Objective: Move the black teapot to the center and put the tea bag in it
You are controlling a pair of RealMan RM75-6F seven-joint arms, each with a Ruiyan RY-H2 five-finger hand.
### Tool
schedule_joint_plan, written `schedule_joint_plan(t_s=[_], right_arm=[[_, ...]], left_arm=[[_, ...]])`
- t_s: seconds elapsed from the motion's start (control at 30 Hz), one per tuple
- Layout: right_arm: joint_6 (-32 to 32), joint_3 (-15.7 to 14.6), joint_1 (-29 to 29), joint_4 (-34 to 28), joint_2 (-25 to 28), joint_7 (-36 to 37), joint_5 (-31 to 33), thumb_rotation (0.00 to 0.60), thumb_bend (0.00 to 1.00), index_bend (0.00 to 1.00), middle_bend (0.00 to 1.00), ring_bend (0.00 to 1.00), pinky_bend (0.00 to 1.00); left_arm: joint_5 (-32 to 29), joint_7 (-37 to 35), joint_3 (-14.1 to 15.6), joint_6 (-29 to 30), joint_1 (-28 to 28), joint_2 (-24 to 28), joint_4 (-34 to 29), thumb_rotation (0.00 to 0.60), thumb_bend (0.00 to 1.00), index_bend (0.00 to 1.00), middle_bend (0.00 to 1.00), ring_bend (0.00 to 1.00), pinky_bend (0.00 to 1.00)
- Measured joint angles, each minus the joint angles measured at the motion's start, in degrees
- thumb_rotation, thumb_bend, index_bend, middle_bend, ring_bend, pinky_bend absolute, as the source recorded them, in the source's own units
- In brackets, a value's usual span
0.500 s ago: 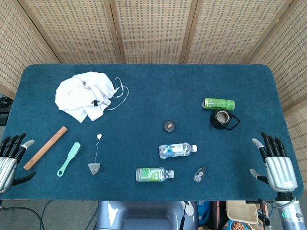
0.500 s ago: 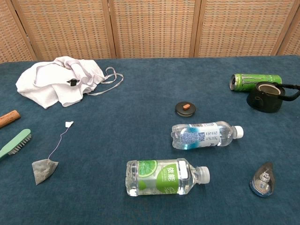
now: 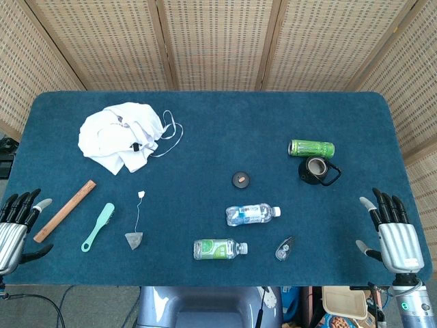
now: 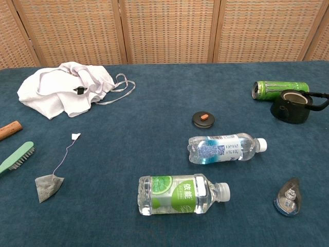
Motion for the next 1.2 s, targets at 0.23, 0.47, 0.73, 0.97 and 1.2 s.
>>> schedule_joint_plan(t_s=[0.23, 0.47, 0.73, 0.97, 1.2], right_arm=[[-1.3, 0.33, 0.79, 0.33, 0.01, 0.15, 0.27, 0.6, 0.25, 0.17, 0.1, 0.01, 0.09], [-3.51, 0.71, 2.18, 0.77, 0.09, 0.39, 0.73, 0.6, 0.25, 0.17, 0.11, 0.01, 0.09], [-6.1, 1.76, 5.0, 1.71, 0.43, 1.06, 0.32, 0.6, 0.25, 0.17, 0.18, 0.02, 0.09], [-10.53, 2.9, 8.8, 3.06, 0.92, 3.56, 0.16, 0.6, 0.25, 0.22, 0.23, 0.02, 0.09], [-19.24, 4.45, 14.86, 4.6, 2.35, 7.08, 0.96, 0.6, 0.27, 0.26, 0.27, 0.05, 0.09]], left_arm=[[-0.19, 0.3, -0.2, -0.39, -0.34, -0.02, -0.19, 0.6, 0.16, 0.13, 0.02, 0.04, 0.0], [-0.28, 0.75, -0.27, -0.93, -0.72, -0.21, -0.5, 0.6, 0.16, 0.14, 0.02, 0.04, 0.0], [-0.28, 1.09, -0.46, -1.36, -1.19, -0.16, -0.74, 0.6, 0.16, 0.14, 0.02, 0.04, 0.0], [-0.1, 1.6, -0.72, -1.46, -1.63, 0.2, -1.05, 0.6, 0.16, 0.14, 0.02, 0.04, 0.0], [-0.22, 2.12, -1.58, -1.32, -2.28, 0.83, -1.65, 0.6, 0.16, 0.14, 0.02, 0.04, 0.0]])
